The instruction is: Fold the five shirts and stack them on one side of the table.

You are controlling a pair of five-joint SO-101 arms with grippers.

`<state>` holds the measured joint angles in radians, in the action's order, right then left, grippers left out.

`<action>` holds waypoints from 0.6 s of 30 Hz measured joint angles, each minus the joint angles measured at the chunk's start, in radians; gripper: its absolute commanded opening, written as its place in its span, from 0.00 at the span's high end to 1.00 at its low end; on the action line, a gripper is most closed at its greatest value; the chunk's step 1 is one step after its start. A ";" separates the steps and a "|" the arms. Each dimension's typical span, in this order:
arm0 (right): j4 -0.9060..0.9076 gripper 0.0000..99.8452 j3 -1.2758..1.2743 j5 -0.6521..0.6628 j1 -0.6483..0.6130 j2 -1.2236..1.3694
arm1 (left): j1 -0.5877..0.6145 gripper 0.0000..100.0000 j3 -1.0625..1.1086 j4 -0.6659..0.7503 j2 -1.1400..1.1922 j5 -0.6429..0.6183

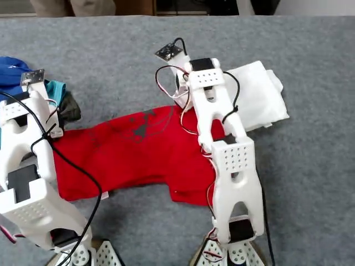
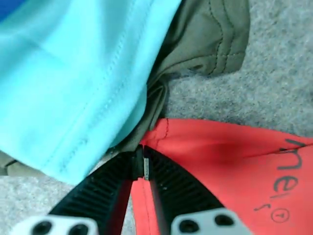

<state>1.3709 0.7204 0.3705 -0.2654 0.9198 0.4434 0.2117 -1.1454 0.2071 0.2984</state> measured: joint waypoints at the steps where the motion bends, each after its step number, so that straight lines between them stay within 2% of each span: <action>1: 0.000 1.00 0.006 -0.002 0.000 0.005 | -0.018 0.98 -0.002 -0.008 0.000 0.000; 6: 0.000 1.00 0.012 -0.002 0.005 0.008 | -0.092 0.98 -0.002 -0.014 0.000 0.003; 8: 0.000 1.00 0.012 -0.002 0.005 0.008 | -0.091 0.98 -0.002 0.034 0.000 0.003; 12: 0.000 1.00 0.012 -0.002 0.005 0.008 | -0.034 0.98 -0.040 0.204 0.080 0.000; 14: 0.000 1.00 0.012 -0.002 0.005 0.008 | -0.005 0.98 -0.086 0.256 0.166 0.038; 18: 0.000 1.00 0.012 -0.002 0.005 0.008 | 0.049 0.98 -0.267 0.233 0.325 0.120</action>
<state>1.3709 0.7327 0.3690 -0.2608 0.9275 0.4925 -0.0552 -0.9122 0.5324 0.4181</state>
